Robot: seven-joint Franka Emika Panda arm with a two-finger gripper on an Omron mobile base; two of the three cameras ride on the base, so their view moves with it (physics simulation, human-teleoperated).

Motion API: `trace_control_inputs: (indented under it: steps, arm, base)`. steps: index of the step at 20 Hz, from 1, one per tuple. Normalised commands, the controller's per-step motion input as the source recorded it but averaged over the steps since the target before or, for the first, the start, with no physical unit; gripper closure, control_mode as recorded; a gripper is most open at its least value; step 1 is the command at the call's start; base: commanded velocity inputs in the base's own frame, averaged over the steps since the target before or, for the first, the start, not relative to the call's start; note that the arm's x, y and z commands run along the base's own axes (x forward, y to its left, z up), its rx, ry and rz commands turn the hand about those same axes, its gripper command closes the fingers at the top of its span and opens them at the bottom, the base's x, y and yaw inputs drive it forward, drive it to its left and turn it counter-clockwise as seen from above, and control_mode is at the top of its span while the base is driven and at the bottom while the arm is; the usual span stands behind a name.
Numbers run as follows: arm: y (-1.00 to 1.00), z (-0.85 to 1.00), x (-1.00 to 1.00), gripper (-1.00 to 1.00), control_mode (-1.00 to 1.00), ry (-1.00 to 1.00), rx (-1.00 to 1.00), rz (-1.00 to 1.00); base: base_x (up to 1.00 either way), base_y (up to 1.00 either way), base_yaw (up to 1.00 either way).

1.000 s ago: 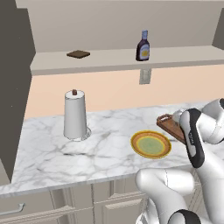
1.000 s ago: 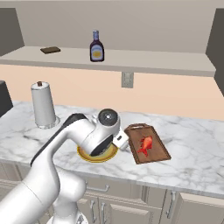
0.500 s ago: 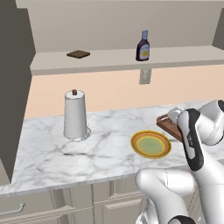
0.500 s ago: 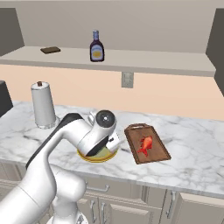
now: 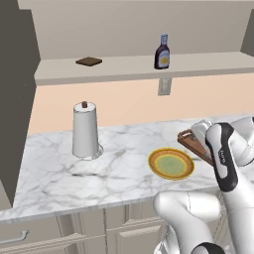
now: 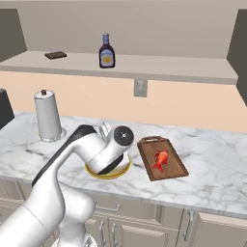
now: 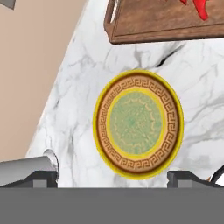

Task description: Pick the fish from the plate and place it on the cutting board. Then pick the condiment bottle from the cabinet and place it next to the cutting board.

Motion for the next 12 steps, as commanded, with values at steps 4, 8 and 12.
trace_control_inputs:
  steps: [4, 8, 12]
  arm:
    - [0.0, 0.0, 0.04, -1.0, -1.0, 0.07, 0.2, -0.07]
    - [0.0, 0.0, 0.12, -1.0, -1.0, 0.03, 0.18, -0.06]
    - [-0.05, 0.0, 0.07, -1.0, -1.0, 0.01, 0.22, -0.05]
  base:
    - [0.0, 0.0, 0.0]
    - [0.0, 0.0, 0.0]
    - [0.0, 0.0, 0.0]
